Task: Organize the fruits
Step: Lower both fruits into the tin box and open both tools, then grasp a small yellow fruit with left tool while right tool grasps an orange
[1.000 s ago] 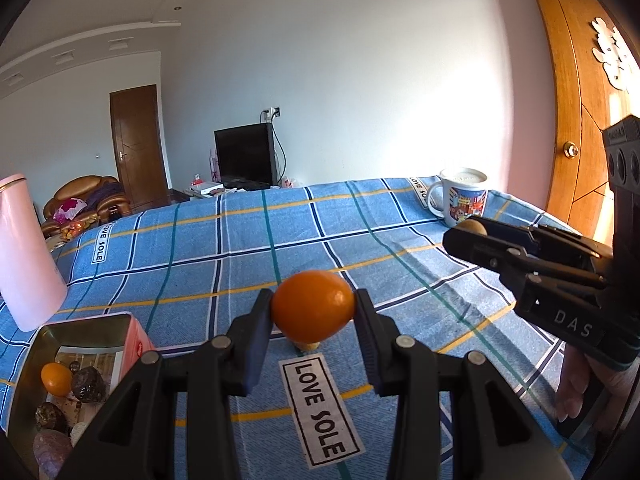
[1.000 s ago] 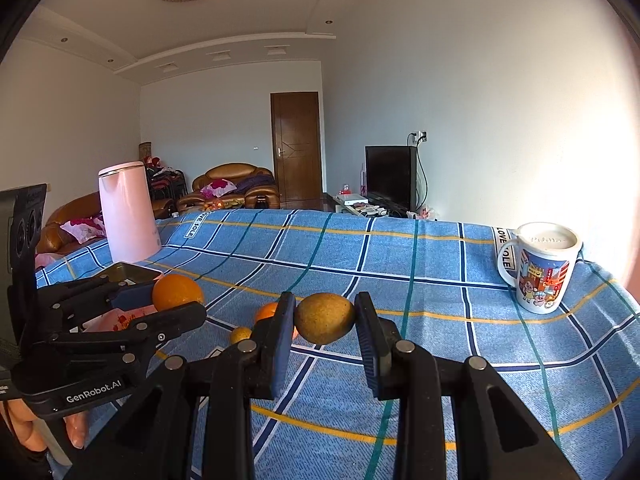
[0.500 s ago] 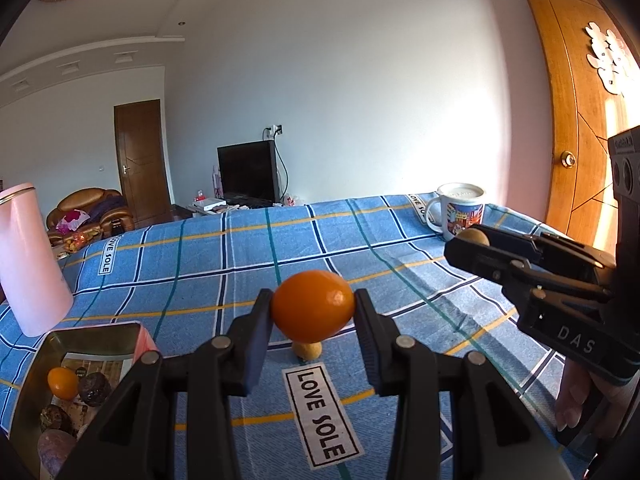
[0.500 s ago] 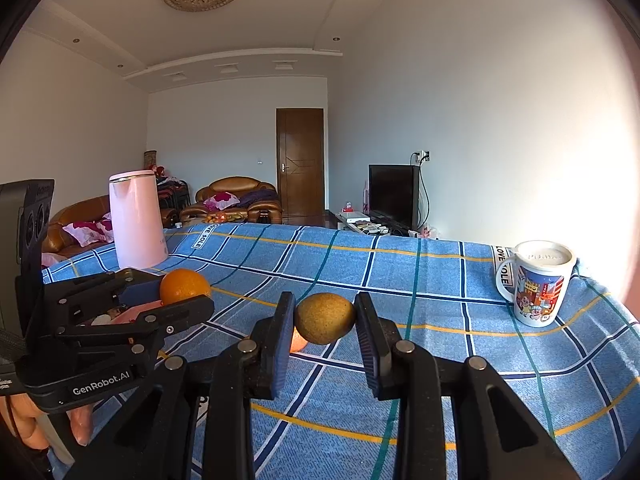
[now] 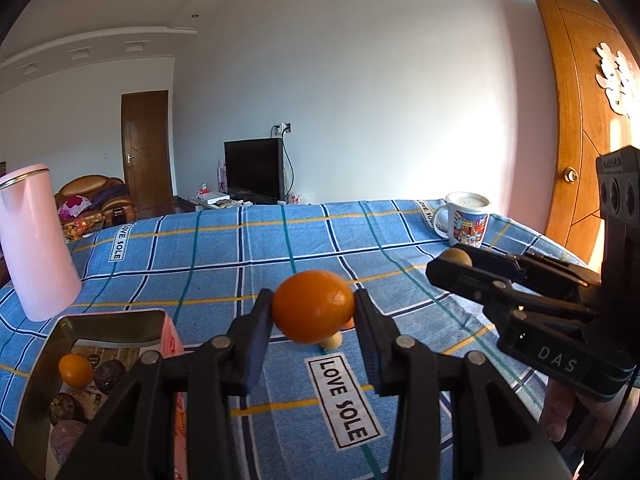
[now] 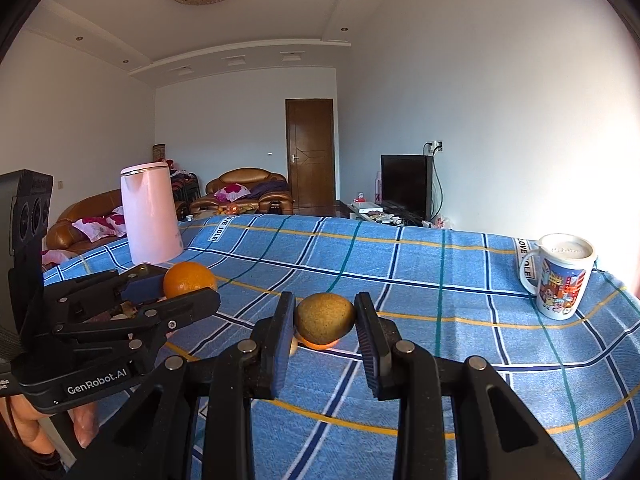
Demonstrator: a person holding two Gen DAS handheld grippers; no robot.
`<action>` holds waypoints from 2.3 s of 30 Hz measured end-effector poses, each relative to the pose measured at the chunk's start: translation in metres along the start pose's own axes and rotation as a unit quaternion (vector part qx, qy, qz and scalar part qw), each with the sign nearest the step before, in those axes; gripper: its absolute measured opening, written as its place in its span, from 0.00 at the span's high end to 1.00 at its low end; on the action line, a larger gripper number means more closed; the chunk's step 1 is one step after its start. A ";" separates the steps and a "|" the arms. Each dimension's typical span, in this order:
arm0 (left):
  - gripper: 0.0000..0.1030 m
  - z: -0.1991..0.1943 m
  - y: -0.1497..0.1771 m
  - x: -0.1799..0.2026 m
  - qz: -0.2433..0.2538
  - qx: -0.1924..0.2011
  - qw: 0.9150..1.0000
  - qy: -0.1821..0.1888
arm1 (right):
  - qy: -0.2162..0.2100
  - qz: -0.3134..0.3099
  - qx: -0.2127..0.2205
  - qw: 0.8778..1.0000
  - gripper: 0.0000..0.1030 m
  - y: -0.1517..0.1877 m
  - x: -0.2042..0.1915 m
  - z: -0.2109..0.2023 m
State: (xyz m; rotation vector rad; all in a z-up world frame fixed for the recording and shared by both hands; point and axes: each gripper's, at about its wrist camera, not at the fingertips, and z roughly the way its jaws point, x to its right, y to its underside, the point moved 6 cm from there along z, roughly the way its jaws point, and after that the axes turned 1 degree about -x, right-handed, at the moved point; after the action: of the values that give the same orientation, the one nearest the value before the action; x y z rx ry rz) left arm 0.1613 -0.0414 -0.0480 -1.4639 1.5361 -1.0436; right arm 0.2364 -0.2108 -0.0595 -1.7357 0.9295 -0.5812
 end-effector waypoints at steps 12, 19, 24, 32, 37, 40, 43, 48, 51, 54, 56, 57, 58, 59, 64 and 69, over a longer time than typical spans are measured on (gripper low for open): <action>0.59 -0.029 0.003 -0.084 -0.053 -0.010 0.997 -0.050 | -0.092 -0.026 -0.033 0.995 0.69 -0.011 -0.093 0.040; 0.59 -0.035 0.016 -0.146 -0.099 -0.033 0.991 -0.088 | -0.135 -0.055 -0.059 0.988 0.69 -0.012 -0.154 0.074; 0.59 -0.033 0.030 -0.177 -0.127 -0.058 0.986 -0.092 | -0.149 -0.079 -0.086 0.982 0.69 -0.006 -0.186 0.096; 0.59 -0.029 0.042 -0.189 -0.130 -0.090 0.982 -0.100 | -0.140 -0.098 -0.146 0.974 0.69 0.012 -0.204 0.132; 0.55 -0.033 0.040 -0.192 -0.131 -0.088 0.982 -0.107 | -0.147 -0.094 -0.174 0.969 0.66 0.018 -0.207 0.140; 0.39 -0.038 0.035 -0.186 -0.131 -0.074 0.983 -0.107 | -0.150 -0.090 -0.160 0.972 0.46 0.013 -0.201 0.127; 0.38 -0.040 0.025 -0.169 -0.117 -0.063 0.987 -0.095 | -0.133 -0.094 -0.141 0.977 0.41 0.006 -0.184 0.111; 0.38 -0.031 0.009 -0.128 -0.088 -0.050 0.992 -0.073 | -0.054 -0.059 -0.132 0.988 0.38 -0.008 -0.108 0.100; 0.37 -0.019 0.001 -0.100 -0.060 -0.053 0.995 -0.059 | 0.009 -0.006 -0.151 0.989 0.36 -0.007 -0.049 0.109; 0.37 -0.006 -0.003 -0.077 -0.034 -0.059 0.996 -0.050 | 0.040 0.030 -0.182 0.982 0.36 0.003 -0.013 0.125; 0.37 0.001 -0.005 -0.066 -0.022 -0.063 0.997 -0.046 | 0.040 0.049 -0.199 0.978 0.36 0.010 -0.003 0.134; 0.37 0.004 -0.005 -0.062 -0.018 -0.064 0.997 -0.044 | 0.038 0.056 -0.203 0.977 0.36 0.012 -0.001 0.136; 0.37 0.006 -0.005 -0.060 -0.015 -0.065 0.997 -0.044 | 0.038 0.060 -0.207 0.976 0.36 0.014 0.001 0.139; 0.37 0.009 -0.005 -0.057 -0.011 -0.067 0.997 -0.044 | 0.038 0.064 -0.213 0.974 0.36 0.016 0.003 0.141; 0.37 0.019 -0.001 -0.052 -0.007 -0.082 0.996 -0.043 | 0.016 0.094 -0.254 0.962 0.36 0.032 0.006 0.155; 0.37 0.028 0.004 -0.044 -0.006 -0.098 0.994 -0.038 | 0.004 0.105 -0.253 0.962 0.54 0.034 0.010 0.149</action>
State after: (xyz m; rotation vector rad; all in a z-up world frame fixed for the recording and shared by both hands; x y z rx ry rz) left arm 0.1883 0.0005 -0.0627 -1.6294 1.6139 -0.8523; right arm 0.3432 -0.1410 -0.1437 -2.0443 1.3318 -0.2172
